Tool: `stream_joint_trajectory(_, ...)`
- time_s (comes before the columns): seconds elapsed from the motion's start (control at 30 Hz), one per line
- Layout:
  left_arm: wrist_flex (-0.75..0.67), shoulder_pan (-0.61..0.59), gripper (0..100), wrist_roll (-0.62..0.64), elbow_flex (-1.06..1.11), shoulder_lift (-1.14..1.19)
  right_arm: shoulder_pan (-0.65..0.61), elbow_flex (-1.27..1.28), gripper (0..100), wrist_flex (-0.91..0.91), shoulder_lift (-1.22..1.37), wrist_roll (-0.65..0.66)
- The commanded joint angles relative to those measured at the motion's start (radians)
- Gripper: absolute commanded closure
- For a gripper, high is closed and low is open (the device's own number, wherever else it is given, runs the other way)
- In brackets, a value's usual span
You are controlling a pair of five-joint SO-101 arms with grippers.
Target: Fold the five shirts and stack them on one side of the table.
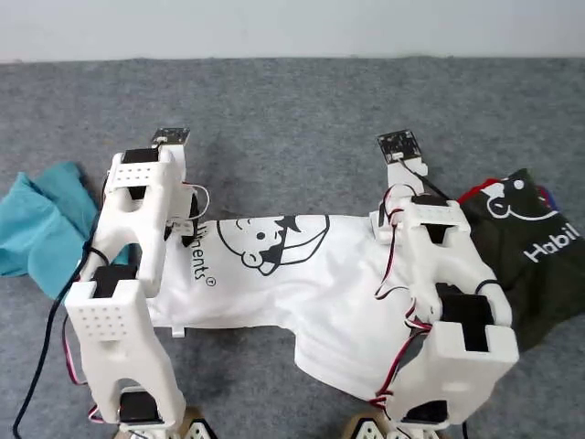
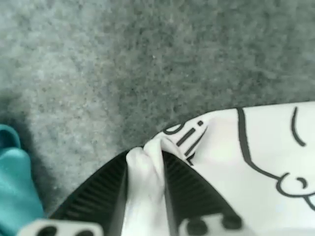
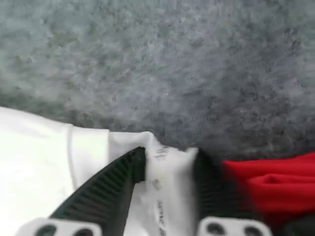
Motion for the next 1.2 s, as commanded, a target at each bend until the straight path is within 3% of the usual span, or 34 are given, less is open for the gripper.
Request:
stream_joint_trajectory(0.0,0.003,-0.034,99,-0.005,-0.015,-0.003,0.007,-0.018,97.3,-0.005,0.001,0.031)
stream_joint_trajectory(0.2,0.009,-0.054,99,0.005,-0.091,-0.003,0.007,-0.066,99.0,-0.007,-0.001,0.031)
stream_joint_trajectory(0.33,0.046,-0.12,99,0.091,-0.185,-0.002,0.007,-0.147,98.9,-0.005,0.001,0.031)
stream_joint_trajectory(0.5,0.071,-0.184,99,0.097,-0.286,0.005,0.007,-0.218,98.9,-0.005,0.01,0.031)
stream_joint_trajectory(0.77,0.061,-0.152,99,0.097,-0.295,0.008,0.007,-0.224,98.9,-0.016,0.012,0.029)
stream_joint_trajectory(0.93,-0.02,-0.15,99,0.098,-0.294,0.008,0.007,-0.23,98.9,-0.116,0.038,0.029)
stream_joint_trajectory(1.17,-0.084,-0.15,98,0.097,-0.294,0.008,0.008,-0.417,98.7,-0.122,0.211,-0.021)
